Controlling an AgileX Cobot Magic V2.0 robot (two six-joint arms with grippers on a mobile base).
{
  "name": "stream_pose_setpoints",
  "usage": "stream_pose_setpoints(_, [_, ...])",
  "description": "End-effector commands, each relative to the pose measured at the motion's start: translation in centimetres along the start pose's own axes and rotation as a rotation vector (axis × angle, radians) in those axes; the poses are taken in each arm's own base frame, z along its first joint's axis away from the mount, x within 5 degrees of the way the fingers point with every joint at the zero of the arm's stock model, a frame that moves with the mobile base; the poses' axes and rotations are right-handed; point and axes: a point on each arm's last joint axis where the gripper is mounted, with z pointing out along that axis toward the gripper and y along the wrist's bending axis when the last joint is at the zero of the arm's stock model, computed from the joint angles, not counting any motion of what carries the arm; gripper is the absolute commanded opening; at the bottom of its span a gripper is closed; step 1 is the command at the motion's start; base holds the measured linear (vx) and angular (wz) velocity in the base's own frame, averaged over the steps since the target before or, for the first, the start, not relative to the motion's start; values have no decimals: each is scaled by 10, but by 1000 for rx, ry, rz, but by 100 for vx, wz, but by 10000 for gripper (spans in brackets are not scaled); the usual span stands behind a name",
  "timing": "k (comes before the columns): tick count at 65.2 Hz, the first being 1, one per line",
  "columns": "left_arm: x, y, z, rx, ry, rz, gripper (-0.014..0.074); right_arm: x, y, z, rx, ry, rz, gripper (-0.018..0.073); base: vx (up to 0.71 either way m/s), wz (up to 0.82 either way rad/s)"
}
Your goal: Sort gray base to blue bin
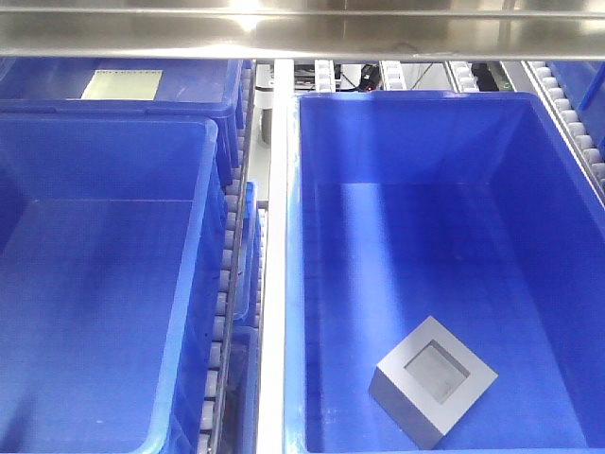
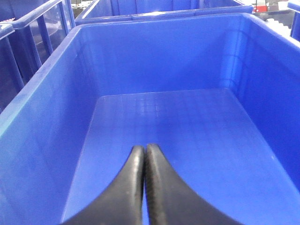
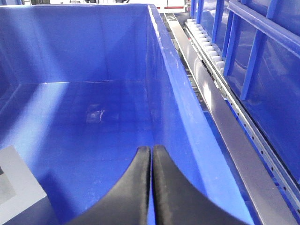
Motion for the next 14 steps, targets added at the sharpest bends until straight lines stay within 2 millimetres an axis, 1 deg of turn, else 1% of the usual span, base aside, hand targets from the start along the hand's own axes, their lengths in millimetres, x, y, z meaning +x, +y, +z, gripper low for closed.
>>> stream_pose_setpoints(1, [-14, 0, -3, 4, -109, -5, -6, -5, 0, 0, 1, -66, -21, -5, 0, 0])
stream_pose_setpoints(14, [-14, 0, -3, 4, -109, -5, -6, -5, 0, 0, 1, -66, -21, -5, 0, 0])
